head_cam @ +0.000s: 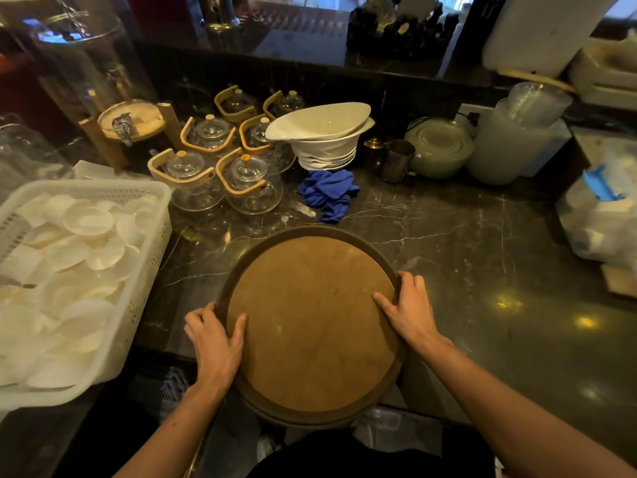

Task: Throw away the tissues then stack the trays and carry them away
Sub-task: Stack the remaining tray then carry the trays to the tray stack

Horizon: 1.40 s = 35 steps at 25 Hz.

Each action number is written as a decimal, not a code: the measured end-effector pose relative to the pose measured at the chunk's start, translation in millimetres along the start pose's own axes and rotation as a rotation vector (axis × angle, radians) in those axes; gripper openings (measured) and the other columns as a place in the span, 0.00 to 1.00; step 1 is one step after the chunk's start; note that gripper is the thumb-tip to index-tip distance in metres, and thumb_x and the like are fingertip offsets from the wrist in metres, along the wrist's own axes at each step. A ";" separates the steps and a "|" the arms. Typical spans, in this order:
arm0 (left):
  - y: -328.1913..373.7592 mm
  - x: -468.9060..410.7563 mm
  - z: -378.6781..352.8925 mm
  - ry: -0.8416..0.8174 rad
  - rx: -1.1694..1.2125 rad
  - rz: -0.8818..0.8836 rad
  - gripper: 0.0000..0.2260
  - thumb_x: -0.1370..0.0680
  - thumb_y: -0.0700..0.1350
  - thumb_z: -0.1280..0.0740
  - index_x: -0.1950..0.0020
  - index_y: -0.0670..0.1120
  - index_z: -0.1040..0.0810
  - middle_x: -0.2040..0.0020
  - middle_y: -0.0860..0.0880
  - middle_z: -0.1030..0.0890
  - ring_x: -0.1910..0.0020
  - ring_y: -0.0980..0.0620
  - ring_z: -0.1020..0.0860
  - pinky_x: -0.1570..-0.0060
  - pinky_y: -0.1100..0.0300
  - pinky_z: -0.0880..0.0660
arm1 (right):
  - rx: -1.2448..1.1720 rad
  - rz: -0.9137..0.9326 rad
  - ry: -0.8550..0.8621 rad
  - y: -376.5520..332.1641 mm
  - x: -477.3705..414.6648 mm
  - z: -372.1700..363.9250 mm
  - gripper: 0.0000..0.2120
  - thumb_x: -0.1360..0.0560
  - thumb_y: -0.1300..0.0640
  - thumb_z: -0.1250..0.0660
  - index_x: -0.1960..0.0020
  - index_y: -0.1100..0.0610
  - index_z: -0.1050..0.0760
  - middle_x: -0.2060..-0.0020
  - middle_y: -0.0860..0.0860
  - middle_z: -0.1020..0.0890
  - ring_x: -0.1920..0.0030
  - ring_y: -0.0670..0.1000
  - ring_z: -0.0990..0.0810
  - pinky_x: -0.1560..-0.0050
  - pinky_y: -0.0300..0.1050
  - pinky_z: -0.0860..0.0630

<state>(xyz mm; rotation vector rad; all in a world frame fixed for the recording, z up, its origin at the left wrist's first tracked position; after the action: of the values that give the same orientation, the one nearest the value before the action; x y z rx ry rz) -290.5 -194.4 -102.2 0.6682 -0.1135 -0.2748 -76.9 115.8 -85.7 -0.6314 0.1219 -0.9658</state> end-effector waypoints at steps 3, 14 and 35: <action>-1.8 1.2 -2.3 0.017 -0.001 -0.020 0.28 0.26 0.50 0.28 0.33 0.36 0.33 0.39 0.37 0.35 0.42 0.38 0.35 0.42 0.44 0.32 | 0.005 -0.003 0.010 0.6 -0.9 -1.7 0.35 0.26 0.42 0.31 0.27 0.57 0.38 0.37 0.56 0.31 0.36 0.56 0.30 0.39 0.53 0.28; 1.3 3.3 -1.3 0.012 -0.017 -0.030 0.28 0.25 0.49 0.30 0.32 0.36 0.34 0.39 0.36 0.35 0.41 0.37 0.35 0.44 0.46 0.33 | 0.022 0.028 -0.046 6.6 -2.4 -2.8 0.34 0.26 0.39 0.32 0.28 0.57 0.37 0.38 0.55 0.33 0.36 0.56 0.30 0.38 0.55 0.27; -22.9 30.1 12.3 -0.293 0.116 0.074 0.22 0.21 0.51 0.36 0.29 0.44 0.34 0.39 0.43 0.23 0.44 0.43 0.23 0.46 0.49 0.27 | -0.026 -0.117 -0.240 11.0 0.0 -8.3 0.34 0.21 0.40 0.41 0.23 0.56 0.47 0.30 0.59 0.29 0.34 0.61 0.27 0.35 0.58 0.29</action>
<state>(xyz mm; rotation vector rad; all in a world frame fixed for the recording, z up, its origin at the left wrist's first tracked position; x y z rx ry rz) -269.0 -227.5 -106.4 0.7343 -0.4362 -0.2951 -71.9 116.5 -98.6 -0.7804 -0.1165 -0.9942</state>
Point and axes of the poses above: each hand's wrist, its own x-axis away from the middle knuckle, its own z-axis out of the back of the hand, y = z × x, the point moved 7 cm from there along -x, towards the middle knuckle
